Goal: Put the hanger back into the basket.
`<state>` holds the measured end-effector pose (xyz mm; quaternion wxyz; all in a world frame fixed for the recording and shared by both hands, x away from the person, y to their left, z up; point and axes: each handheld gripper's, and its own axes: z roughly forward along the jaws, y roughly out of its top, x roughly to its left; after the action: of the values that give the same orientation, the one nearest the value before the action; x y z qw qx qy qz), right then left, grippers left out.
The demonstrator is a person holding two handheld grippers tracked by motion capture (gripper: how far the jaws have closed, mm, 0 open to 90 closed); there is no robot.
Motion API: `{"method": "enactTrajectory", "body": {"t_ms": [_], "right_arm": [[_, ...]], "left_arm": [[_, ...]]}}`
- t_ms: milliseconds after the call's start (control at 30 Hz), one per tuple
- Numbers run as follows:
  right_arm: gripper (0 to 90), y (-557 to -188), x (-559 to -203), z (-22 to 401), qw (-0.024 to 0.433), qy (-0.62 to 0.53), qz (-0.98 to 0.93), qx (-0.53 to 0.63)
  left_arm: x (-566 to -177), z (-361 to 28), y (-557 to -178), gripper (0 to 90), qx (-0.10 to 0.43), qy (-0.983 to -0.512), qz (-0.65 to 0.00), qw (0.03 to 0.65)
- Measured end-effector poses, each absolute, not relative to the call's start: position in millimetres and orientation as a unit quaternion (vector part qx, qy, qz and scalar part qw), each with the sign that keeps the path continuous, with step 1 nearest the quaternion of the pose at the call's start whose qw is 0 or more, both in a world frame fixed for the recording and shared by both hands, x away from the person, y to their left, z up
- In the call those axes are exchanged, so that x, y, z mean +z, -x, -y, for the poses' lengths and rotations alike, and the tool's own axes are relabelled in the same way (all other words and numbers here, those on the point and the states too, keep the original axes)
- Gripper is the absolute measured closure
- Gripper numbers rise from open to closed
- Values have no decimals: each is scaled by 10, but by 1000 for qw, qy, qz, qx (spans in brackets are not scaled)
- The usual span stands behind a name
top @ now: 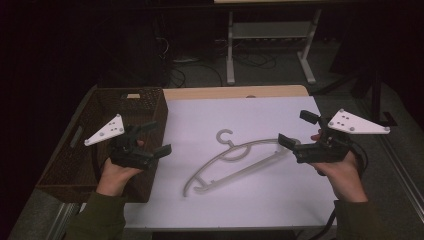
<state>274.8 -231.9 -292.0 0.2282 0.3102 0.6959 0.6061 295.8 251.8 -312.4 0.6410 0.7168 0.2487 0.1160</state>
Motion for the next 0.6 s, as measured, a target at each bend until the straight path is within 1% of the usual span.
{"method": "enactTrajectory", "body": {"t_ms": [67,167,333,600], "right_arm": [[0,-2753,-2931,2313,228,-311,-698,603],[0,-2768,-2959,2298,225,-314,-705,594],[0,-2802,-3007,2264,221,-317,-715,583],[0,-2858,-3119,2207,207,-322,-731,566]], "left_arm": [[-3120,-2502,-2958,0,117,-721,-248,637],[-3113,-2397,-2950,0,115,-740,-244,617],[-3126,-2286,-2943,0,107,-751,-241,605],[-3265,-2043,-2951,0,96,-776,-241,575]]}}
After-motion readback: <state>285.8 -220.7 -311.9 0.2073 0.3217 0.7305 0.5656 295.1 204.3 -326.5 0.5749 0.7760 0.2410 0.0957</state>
